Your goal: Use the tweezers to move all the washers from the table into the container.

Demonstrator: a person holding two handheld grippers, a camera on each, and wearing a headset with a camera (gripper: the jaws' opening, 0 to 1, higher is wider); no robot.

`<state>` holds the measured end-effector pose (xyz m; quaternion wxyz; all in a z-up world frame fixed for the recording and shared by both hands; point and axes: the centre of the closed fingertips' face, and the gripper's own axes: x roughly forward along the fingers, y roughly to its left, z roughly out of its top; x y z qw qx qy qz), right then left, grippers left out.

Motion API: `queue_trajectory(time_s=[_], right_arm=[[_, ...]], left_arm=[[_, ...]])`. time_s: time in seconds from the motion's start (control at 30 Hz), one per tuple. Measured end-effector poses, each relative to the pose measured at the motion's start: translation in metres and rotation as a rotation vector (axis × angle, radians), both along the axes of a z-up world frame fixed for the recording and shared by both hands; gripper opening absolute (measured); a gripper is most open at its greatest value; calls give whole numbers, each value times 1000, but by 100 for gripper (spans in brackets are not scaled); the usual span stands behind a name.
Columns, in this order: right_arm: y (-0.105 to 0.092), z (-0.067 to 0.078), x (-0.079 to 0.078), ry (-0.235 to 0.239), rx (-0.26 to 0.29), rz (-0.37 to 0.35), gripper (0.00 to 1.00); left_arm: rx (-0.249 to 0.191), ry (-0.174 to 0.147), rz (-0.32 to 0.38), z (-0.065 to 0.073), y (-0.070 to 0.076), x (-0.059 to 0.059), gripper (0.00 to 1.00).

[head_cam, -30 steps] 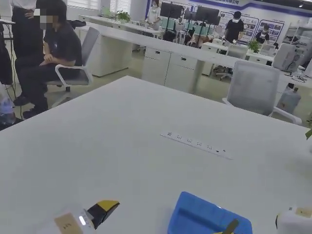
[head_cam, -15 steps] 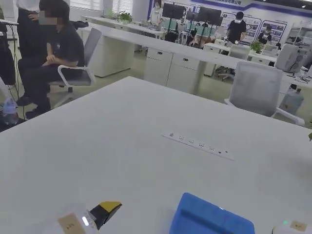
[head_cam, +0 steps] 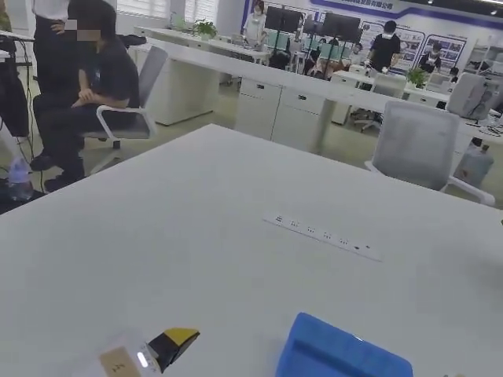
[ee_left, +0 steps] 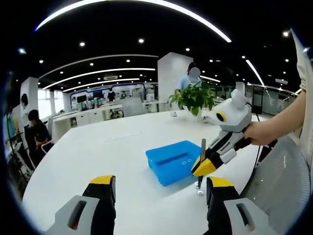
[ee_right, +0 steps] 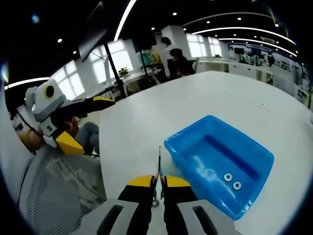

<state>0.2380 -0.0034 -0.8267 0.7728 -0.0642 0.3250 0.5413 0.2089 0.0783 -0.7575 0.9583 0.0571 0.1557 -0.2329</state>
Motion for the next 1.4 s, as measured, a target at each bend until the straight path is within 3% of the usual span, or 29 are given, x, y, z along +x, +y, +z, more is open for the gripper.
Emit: queue_trajectory(time_s=[0.63, 1.4], right_arm=[[6, -9, -11, 34, -5, 18, 4], [7, -11, -15, 14, -7, 21, 4]], left_arm=[[0, 1, 3, -1, 1, -1, 76], [11, 7, -1, -3, 0, -1, 76]])
